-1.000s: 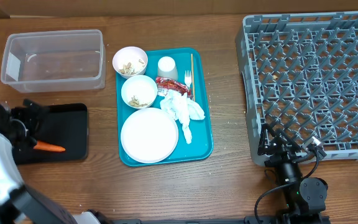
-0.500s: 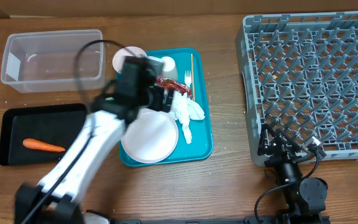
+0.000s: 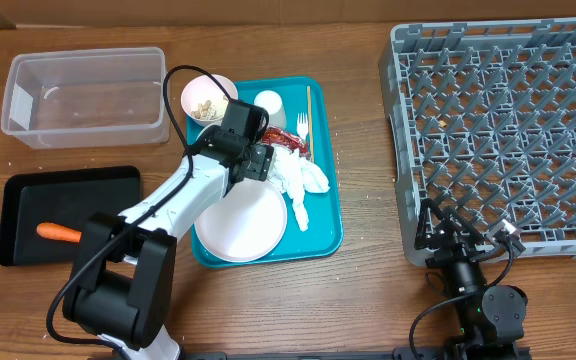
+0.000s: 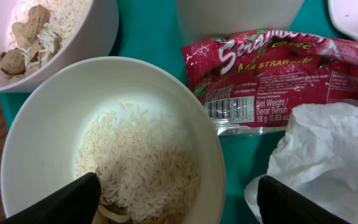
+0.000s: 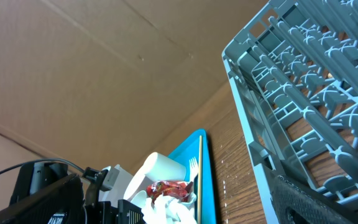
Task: Sort waste into correct bins and load items into the dishwasher rack
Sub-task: 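Move the left gripper to the rice bowl and grasp its rim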
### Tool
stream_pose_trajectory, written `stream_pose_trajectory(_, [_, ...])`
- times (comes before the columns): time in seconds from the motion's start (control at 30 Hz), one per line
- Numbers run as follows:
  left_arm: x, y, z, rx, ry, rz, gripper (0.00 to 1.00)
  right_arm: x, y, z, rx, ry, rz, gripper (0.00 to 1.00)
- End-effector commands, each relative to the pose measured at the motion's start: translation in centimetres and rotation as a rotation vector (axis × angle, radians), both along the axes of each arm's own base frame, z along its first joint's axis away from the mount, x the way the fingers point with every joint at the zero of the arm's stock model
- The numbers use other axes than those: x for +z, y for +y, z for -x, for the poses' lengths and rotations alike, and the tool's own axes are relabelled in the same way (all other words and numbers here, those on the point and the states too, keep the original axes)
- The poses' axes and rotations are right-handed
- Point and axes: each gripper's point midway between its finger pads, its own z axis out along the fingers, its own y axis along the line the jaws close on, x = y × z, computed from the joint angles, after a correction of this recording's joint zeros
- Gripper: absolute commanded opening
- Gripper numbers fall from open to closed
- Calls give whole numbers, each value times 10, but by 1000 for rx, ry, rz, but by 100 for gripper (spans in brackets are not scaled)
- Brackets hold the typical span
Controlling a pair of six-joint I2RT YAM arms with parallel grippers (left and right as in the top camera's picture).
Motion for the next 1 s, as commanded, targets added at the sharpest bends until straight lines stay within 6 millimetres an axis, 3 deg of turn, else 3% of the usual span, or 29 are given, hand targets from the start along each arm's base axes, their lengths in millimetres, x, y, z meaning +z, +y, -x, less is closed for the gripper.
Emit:
stream_pose_trajectory(0.0, [-7,-5,2,-31,26,32,77,-3,0,0,-5,0,0,100])
stream_pose_trajectory(0.17, [-8,-5,4,-39,36,24,66,-3,0,0,-4,0,0,100])
stream_pose_trajectory(0.4, [-27,-3,10,-56,88,-5,66,-3,0,0,-5,0,0,100])
stream_pose_trajectory(0.77, [-9,-7,-3,-51,42,9,52,-3,0,0,-5,0,0,100])
stream_pose_trajectory(0.83, [-9,-7,-3,-51,44,9,46,-3,0,0,-5,0,0,100])
stream_pose_trajectory(0.97, [-11,-6,0,-51,57,4,44,-3,0,0,-4,0,0,100])
